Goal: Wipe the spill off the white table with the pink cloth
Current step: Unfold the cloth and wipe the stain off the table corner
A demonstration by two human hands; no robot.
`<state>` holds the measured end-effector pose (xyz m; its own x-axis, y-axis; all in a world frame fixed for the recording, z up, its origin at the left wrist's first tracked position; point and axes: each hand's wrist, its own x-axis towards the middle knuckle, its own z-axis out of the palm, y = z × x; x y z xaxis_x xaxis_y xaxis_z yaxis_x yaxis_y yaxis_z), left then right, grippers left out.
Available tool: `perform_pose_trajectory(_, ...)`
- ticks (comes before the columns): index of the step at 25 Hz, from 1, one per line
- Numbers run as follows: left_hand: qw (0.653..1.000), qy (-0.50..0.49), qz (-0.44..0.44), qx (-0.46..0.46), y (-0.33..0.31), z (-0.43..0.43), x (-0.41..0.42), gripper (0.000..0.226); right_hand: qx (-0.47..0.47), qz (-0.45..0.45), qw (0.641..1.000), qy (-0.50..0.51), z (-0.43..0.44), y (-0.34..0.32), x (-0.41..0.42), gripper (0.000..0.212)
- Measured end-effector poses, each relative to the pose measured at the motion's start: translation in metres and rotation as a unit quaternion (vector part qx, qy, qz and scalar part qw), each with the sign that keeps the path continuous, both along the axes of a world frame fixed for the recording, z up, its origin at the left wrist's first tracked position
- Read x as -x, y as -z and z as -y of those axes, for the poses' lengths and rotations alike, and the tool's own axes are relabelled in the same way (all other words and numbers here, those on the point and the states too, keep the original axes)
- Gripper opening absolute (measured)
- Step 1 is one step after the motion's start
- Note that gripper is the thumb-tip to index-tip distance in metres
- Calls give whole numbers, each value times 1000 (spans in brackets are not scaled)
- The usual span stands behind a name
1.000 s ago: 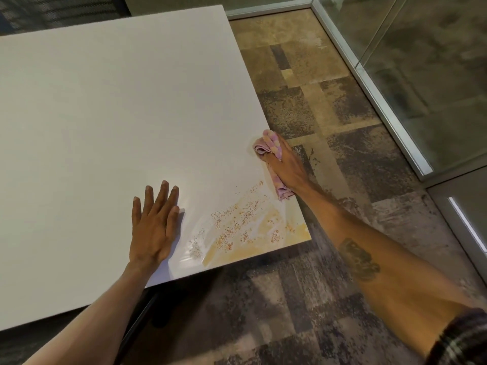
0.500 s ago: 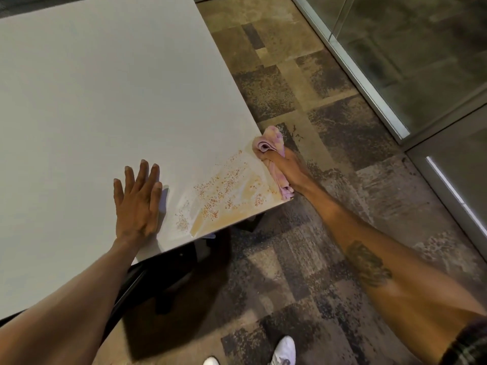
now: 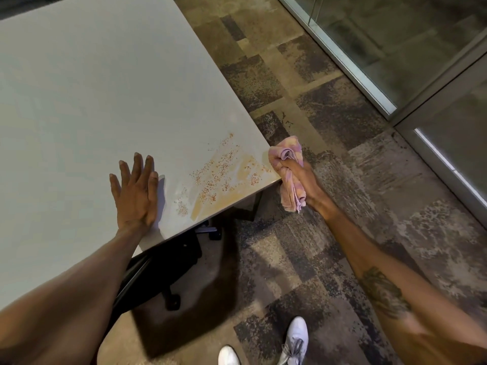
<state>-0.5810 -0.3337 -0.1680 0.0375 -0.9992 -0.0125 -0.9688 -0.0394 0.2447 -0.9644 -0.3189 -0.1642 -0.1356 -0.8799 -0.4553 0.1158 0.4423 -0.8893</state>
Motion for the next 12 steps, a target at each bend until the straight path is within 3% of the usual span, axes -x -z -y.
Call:
perform_pose_trajectory(4, 1000, -1, -4, -1, -4, 0, 1, 64, 7, -19, 998, 51, -27, 6, -8, 17)
perform_pose_trajectory(9, 1000, -2, 3, 0, -5, -1, 4, 59, 46, -73, 978, 188, -52, 20, -60, 19)
perform_pose_trajectory(12, 1000, 0, 10, 4, -2, -1, 2, 57, 62, -45, 965, 252, -56, 21, -88, 44)
